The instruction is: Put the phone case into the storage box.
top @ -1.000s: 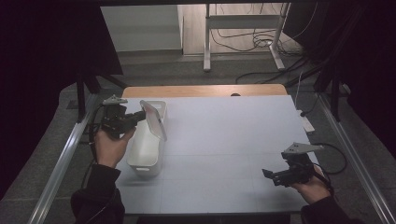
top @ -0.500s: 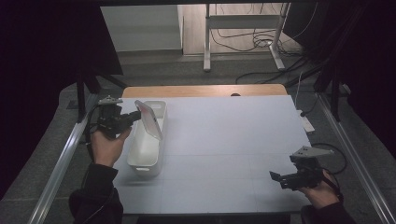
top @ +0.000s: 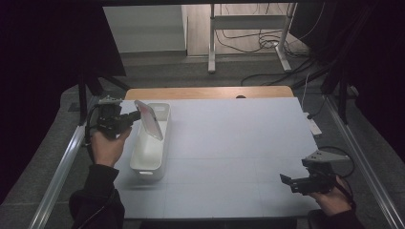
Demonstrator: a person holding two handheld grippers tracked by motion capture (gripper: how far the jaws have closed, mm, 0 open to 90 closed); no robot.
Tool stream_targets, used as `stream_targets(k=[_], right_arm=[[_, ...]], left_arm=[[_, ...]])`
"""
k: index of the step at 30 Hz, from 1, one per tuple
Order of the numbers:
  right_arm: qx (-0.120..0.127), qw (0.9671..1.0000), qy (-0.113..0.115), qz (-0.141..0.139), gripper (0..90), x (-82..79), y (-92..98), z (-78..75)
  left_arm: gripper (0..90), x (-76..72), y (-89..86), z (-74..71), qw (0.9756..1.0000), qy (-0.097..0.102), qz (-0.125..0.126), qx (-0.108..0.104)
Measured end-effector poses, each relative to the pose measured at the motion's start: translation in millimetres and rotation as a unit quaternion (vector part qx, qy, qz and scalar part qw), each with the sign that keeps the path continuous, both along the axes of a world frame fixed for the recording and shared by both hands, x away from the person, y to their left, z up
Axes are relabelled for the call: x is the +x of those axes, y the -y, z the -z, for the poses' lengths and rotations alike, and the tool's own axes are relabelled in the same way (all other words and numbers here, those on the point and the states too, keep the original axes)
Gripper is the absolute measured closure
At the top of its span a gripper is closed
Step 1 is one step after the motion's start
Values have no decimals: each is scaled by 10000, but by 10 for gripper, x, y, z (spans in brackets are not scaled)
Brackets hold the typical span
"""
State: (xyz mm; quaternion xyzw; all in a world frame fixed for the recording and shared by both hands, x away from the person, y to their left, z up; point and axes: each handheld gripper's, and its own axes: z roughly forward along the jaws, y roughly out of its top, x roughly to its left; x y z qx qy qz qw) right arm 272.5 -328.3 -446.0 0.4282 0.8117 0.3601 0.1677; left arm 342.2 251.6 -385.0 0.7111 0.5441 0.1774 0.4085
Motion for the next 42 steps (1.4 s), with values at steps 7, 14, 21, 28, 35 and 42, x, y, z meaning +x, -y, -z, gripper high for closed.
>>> stream_targets(k=[7, 14, 21, 28, 35, 42], right_arm=[[16, 10000, 34, 17, 0, -7, 9, -2], [-28, 10000, 15, 13, 0, -6, 0, 1], [-24, 10000, 13, 9, 0, -4, -1, 3], [-52, 10000, -19, 0, 0, -1, -8, 7], [-45, 10000, -23, 0, 0, 4, -2, 8], [-42, 10000, -42, -6, 0, 5, -5, 10]], left_arm=[[881, 82, -27, 55, 10000, -22, -87, -4], [881, 168, -59, 139, 9998, -44, -183, -20], [881, 238, -89, 192, 9996, -47, -241, -115], [880, 317, -78, 215, 9996, -46, -281, -67], [881, 397, -66, 238, 9995, -50, -311, -49], [880, 477, -67, 271, 9992, -56, -380, -88]])
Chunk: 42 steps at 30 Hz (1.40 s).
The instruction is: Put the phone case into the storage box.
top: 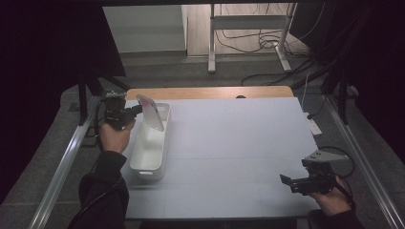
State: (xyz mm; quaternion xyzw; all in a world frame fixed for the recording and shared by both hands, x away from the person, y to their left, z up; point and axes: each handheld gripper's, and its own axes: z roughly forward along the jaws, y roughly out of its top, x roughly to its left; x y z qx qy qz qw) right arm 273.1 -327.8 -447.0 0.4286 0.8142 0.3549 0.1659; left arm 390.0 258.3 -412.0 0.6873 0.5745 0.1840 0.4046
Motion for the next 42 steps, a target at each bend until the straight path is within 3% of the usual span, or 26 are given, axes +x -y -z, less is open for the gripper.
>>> stream_targets(k=[20, 42], right_arm=[[-28, 10000, -5, -18, 0, -2, -7, 1], [-47, 10000, -34, -39, 0, 2, -10, 4]], left_arm=[[880, 258, 62, 104, 9996, -86, -199, 167], [880, 561, 107, 274, 9969, -311, -632, 341]])
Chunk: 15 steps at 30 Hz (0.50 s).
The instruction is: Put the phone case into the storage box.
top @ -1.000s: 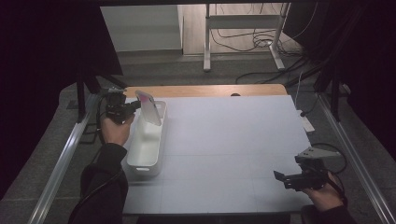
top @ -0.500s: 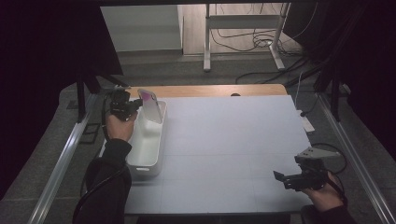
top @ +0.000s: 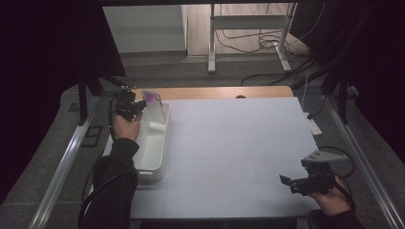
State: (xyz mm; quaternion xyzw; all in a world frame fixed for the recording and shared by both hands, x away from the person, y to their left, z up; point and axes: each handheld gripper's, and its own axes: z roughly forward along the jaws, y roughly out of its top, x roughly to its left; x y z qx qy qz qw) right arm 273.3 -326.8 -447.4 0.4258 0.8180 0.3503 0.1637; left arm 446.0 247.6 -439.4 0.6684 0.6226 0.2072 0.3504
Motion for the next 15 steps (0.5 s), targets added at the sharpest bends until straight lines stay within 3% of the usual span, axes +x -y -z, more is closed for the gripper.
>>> stream_targets(k=[15], right_arm=[[7, 10000, -8, -27, 0, 1, 0, 1]], left_arm=[[876, 117, 34, 95, 9998, -147, -132, 69]])
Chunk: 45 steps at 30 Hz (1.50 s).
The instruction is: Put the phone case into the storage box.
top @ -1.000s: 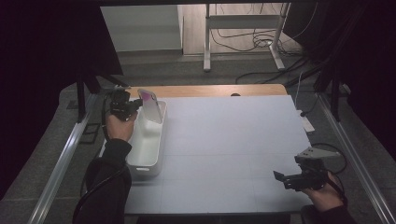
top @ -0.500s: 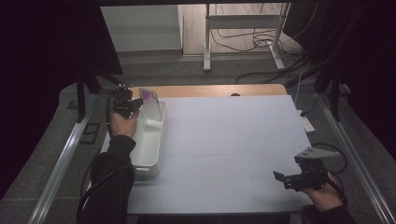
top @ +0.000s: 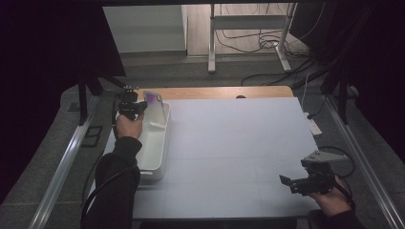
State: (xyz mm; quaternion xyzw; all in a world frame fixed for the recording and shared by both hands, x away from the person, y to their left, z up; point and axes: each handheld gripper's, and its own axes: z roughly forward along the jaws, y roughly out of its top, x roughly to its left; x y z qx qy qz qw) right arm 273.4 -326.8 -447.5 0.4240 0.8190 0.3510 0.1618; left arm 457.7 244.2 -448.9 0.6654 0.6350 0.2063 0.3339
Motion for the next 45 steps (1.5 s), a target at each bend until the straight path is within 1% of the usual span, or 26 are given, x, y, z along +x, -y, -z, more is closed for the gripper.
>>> stream_targets(k=[4, 8, 13, 20, 23, 27, 29, 33, 35, 45], right_arm=[[0, 10000, -3, -5, 0, 1, -1, 0], [8, 10000, -7, -9, 0, 3, -1, 3], [7, 10000, -11, -13, 0, 3, -2, 4], [6, 10000, -15, -12, 0, 4, -2, 4], [4, 10000, -14, -11, 0, 4, -3, 4], [3, 10000, -16, -10, 0, 4, -2, 4], [2, 10000, -16, -11, 0, 4, -3, 4], [1, 10000, -20, -12, 0, 5, -3, 4], [0, 10000, -11, -14, 0, 3, -3, 4], [-9, 10000, -13, -23, 0, 3, -5, 5]], left_arm=[[873, 25, 23, 17, 10000, -38, 28, 29], [857, 52, 45, 59, 9999, -139, 58, 85], [833, 61, 50, 59, 9998, -148, 110, 91], [771, 50, 47, 49, 9999, -86, 145, 3], [726, 45, 36, 39, 9998, -59, 184, 27], [675, 24, 23, 16, 9997, 21, 245, -84], [634, 15, 22, 7, 9996, 68, 275, -45], [598, -1, 19, -3, 9995, 103, 305, -39], [558, -9, 11, -5, 9994, 136, 319, -7], [494, -58, -32, -21, 9991, 198, 353, -101]])
